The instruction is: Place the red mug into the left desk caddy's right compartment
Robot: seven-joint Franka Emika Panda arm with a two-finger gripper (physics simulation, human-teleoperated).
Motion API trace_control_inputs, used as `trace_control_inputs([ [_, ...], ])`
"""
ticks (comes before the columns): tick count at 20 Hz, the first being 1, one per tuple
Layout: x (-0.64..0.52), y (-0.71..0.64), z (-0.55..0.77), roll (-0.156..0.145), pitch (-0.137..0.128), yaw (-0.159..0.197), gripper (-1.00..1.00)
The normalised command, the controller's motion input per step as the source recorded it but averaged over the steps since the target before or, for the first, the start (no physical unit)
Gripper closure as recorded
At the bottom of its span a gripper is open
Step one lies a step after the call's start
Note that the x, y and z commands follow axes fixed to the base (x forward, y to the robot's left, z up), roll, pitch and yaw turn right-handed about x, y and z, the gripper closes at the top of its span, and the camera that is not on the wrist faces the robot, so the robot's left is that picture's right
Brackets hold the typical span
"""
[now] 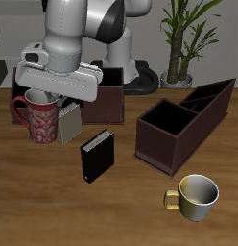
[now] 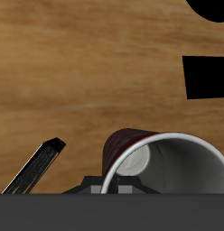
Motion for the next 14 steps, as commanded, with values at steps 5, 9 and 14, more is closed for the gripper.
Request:
trace_control_inputs([
  [5, -0.47, 0.1, 0.4, 0.001, -0.028, -0.021, 1.0],
  [9, -0.59, 0.36, 0.38, 0.037, -0.043, 0.028, 1.0],
  [14, -0.45, 0.43, 0.19, 0.033, -0.019, 0.031, 1.0],
])
